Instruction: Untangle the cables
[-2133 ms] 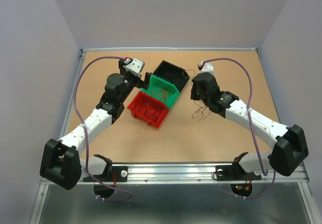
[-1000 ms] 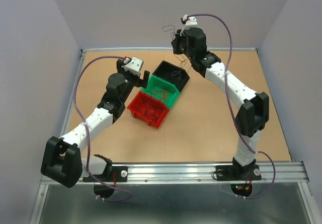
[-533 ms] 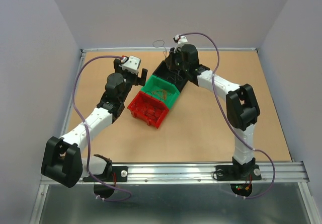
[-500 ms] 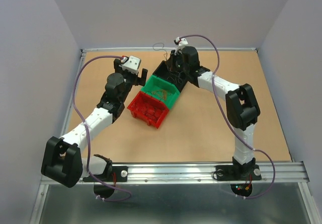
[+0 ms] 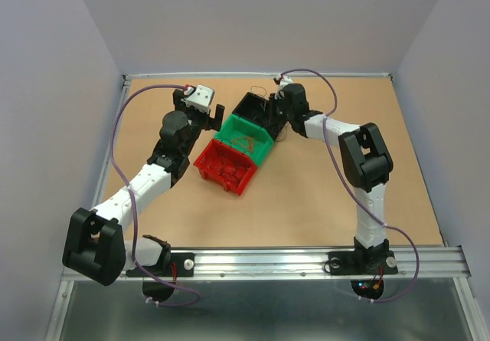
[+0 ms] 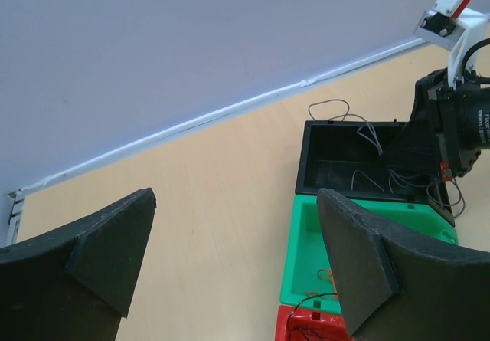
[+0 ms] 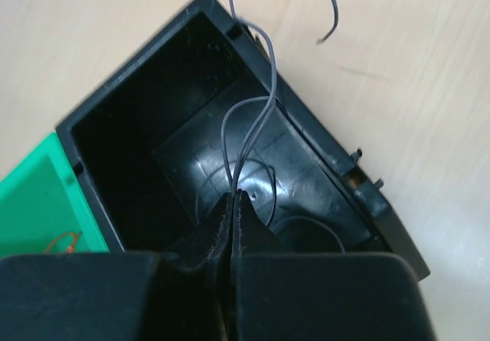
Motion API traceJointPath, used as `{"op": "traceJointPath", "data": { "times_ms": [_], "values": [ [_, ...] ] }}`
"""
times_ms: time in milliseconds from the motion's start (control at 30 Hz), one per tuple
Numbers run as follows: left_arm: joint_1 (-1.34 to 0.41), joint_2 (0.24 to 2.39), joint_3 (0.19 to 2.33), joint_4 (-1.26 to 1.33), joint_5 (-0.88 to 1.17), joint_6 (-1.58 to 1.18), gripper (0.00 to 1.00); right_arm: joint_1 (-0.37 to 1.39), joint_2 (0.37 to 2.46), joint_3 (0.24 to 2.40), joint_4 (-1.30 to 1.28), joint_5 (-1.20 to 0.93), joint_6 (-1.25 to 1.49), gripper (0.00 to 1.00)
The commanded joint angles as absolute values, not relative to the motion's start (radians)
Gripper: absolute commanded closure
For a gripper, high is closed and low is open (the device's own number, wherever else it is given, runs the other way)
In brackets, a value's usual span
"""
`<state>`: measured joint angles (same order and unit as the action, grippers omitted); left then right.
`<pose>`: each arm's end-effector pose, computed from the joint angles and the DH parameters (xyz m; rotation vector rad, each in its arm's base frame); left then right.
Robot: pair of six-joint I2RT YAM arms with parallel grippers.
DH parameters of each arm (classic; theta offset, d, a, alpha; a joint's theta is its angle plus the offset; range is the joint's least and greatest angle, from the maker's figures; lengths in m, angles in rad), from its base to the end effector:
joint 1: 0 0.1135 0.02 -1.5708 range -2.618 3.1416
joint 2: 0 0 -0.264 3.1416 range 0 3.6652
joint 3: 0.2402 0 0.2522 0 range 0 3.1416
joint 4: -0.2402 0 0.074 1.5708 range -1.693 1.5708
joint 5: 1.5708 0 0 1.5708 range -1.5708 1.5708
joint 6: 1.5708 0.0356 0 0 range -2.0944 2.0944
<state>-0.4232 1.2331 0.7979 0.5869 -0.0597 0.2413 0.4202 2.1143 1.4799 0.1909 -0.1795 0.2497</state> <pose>0.2637 -0.1164 0.3303 0.4163 1.3578 -0.1079 0.4428 0.2048 0.1958 -0.2916 2.0387 0.6019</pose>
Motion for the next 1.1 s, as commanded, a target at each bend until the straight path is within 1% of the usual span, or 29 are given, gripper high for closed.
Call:
{"op": "traceJointPath", "data": {
  "times_ms": [0,33,67,100,133,233,367,533,667,733,800,867,900,967,1000,1067],
  "values": [
    [-0.417,1.223,0.795,0.649,-0.051,0.238,0.01,0.426,2.161,1.531,0.039,-0.176,0.209,0.99],
    [-0.417,1.221,0.795,0.647,-0.049,0.238,0.01,0.426,2.202,1.592,0.003,-0.175,0.193,1.0],
    [-0.417,1.223,0.795,0.646,-0.049,0.239,0.01,0.426,2.226,1.632,-0.097,-0.178,0.183,0.99],
    [-0.417,1.224,0.795,0.646,-0.049,0.239,0.01,0.426,2.256,1.672,-0.142,-0.178,0.172,1.0],
    [-0.417,1.226,0.795,0.647,-0.048,0.242,0.01,0.426,2.307,1.759,-0.184,-0.179,0.155,0.99],
    [-0.417,1.229,0.798,0.646,-0.046,0.241,0.01,0.428,2.393,1.886,-0.311,-0.193,0.127,0.99],
    [-0.417,1.238,0.798,0.646,-0.044,0.242,0.01,0.428,2.424,1.943,-0.368,-0.19,0.117,0.99],
    [-0.417,1.246,0.802,0.647,-0.044,0.247,0.01,0.428,2.364,1.928,-0.362,-0.209,0.106,0.98],
    [-0.417,1.256,0.805,0.646,-0.048,0.249,0.01,0.439,2.278,1.907,-0.35,-0.184,0.115,0.84],
    [-0.417,1.258,0.805,0.647,-0.049,0.25,0.01,0.448,2.229,1.887,-0.347,-0.154,0.121,0.75],
    [-0.416,1.256,0.805,0.647,-0.048,0.249,0.01,0.454,2.192,1.864,-0.338,-0.132,0.127,0.7],
    [-0.417,1.255,0.805,0.647,-0.049,0.252,0.01,0.46,2.129,1.806,-0.322,-0.094,0.143,0.64],
    [-0.417,1.256,0.805,0.646,-0.049,0.25,0.01,0.46,2.106,1.774,-0.29,-0.08,0.147,0.57],
    [-0.416,1.256,0.805,0.647,-0.051,0.252,0.01,0.462,2.028,1.674,-0.247,-0.042,0.167,0.52],
    [-0.416,1.259,0.805,0.646,-0.046,0.253,0.01,0.462,2.005,1.643,-0.212,-0.028,0.175,0.49],
    [-0.416,1.262,0.807,0.646,-0.046,0.253,0.01,0.46,1.953,1.577,-0.177,-0.005,0.19,0.48]
  ]
}}
